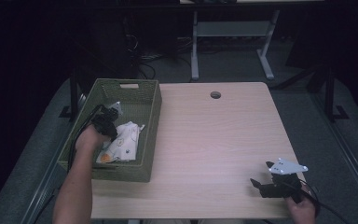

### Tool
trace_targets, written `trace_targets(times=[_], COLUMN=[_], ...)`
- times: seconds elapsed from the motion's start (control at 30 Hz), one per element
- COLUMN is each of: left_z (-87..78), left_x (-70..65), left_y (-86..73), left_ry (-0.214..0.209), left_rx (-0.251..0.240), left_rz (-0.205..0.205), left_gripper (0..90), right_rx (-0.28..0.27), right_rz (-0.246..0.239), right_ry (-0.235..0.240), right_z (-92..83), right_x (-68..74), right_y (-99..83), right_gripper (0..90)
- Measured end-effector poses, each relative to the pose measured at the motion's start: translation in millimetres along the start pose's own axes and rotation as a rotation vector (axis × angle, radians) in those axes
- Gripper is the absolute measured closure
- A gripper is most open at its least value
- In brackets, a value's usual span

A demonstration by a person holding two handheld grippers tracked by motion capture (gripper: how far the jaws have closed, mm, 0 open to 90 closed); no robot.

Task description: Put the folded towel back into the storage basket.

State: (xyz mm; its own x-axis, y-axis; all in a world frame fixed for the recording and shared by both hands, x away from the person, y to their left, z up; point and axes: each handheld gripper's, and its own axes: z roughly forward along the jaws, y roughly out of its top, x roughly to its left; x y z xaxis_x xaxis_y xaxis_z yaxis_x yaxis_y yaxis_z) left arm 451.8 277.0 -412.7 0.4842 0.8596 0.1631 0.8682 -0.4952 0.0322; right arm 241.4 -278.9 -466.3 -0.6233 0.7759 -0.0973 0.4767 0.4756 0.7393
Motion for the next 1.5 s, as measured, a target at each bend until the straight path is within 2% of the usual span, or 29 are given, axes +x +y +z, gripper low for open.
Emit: trace_targets(times=[0.07,0.1,0.13,0.27,0.33,0.37,0.43,0.47,0.5,0.53,0.63,0.7,0.73,0.77,0.8,0.9,1.03,1.13,1.2,1.27,1.3,1.33,1.37,1.43,1.5], left_z=[3.6,3.6,3.1,0.4,-5.0,-7.7,-13.1,-14.5,-14.5,-17.1,-22.1,-22.9,-22.9,-22.1,-19.4,-14.5,-4.5,7.2,8.3,3.0,3.0,-3.1,-3.1,-12.4,-16.1], left_x=[-2.0,-2.0,-2.2,-1.9,1.8,3.1,5.0,5.8,5.8,5.7,3.6,2.1,2.1,-0.2,-5.6,-12.4,-18.4,-20.2,-19.6,-14.6,-14.6,-13.6,-13.6,-11.5,-10.8], left_y=[2.2,2.2,3.1,3.4,2.4,1.4,-0.7,-1.5,-1.5,-2.2,-2.6,-1.9,-1.9,-1.3,0.4,3.6,8.6,7.9,6.7,1.4,1.4,-4.4,-4.4,-14.1,-17.1], left_ry=[0.029,0.029,0.008,0.044,0.077,0.102,0.179,0.189,0.189,0.202,0.159,0.08,0.08,0.053,0.008,-0.032,-0.053,-0.074,-0.078,-0.098,-0.098,-0.102,-0.102,-0.112,-0.111], left_rx=[0.007,0.007,0.007,-0.022,-0.059,-0.081,-0.117,-0.128,-0.128,-0.148,-0.184,-0.192,-0.192,-0.185,-0.161,-0.134,-0.095,-0.072,-0.085,-0.113,-0.113,-0.149,-0.149,-0.198,-0.212], left_rz=[0.019,0.019,0.035,0.062,0.047,0.037,0.044,0.036,0.036,0.024,0.024,0.024,0.024,0.031,0.065,0.089,0.101,0.082,0.069,0.026,0.026,0.005,0.005,-0.025,-0.03], left_gripper=[78.3,85.0,89.4,90.0,90.0,90.0,90.0,89.1,82.6,79.7,79.2,80.5,80.7,80.7,82.4,83.0,83.9,82.5,82.1,80.6,80.2,79.8,78.6,75.0,74.8], right_rx=[0.001,0.001,-0.001,-0.003,-0.002,-0.002,0.0,0.001,0.001,0.003,0.004,0.004,0.004,0.004,0.002,0.002,-0.002,-0.011,-0.015,-0.019,-0.014,-0.012,-0.015,-0.016,-0.014], right_rz=[0.0,0.0,0.0,0.005,0.004,0.003,0.004,0.005,0.005,0.002,-0.002,-0.004,-0.003,-0.003,-0.005,-0.008,-0.012,-0.004,-0.005,0.003,-0.004,-0.011,-0.011,-0.018,-0.023], right_ry=[0.001,0.001,0.0,-0.002,0.0,-0.001,0.0,0.001,0.001,0.003,0.004,0.006,0.006,0.006,0.005,0.006,0.006,0.004,0.005,0.01,0.006,0.006,0.009,0.012,0.013], right_z=[0.2,0.2,0.0,0.2,0.6,0.9,1.4,1.7,1.7,2.2,3.1,3.0,2.9,2.9,2.4,2.0,0.0,-2.0,-2.0,-1.8,-1.7,-1.4,-0.9,-0.5,-0.3], right_x=[-0.1,-0.1,-0.3,-1.0,-1.0,-1.1,-1.0,-1.0,-1.0,-0.9,0.0,0.8,1.2,1.2,1.9,2.2,2.7,1.9,1.4,2.0,2.1,2.6,3.3,3.8,4.0], right_y=[-0.1,-0.1,0.0,0.1,0.2,0.1,0.1,0.2,0.2,0.7,1.2,1.5,1.5,1.5,1.6,1.4,0.1,-0.1,-0.1,0.1,0.3,0.9,1.7,3.2,3.9], right_gripper=[13.7,13.7,13.7,13.7,13.7,13.7,13.7,13.7,13.7,13.7,13.7,13.7,13.7,13.7,13.7,13.7,13.7,13.7,13.7,13.7,13.7,13.7,13.7,13.7,13.7])
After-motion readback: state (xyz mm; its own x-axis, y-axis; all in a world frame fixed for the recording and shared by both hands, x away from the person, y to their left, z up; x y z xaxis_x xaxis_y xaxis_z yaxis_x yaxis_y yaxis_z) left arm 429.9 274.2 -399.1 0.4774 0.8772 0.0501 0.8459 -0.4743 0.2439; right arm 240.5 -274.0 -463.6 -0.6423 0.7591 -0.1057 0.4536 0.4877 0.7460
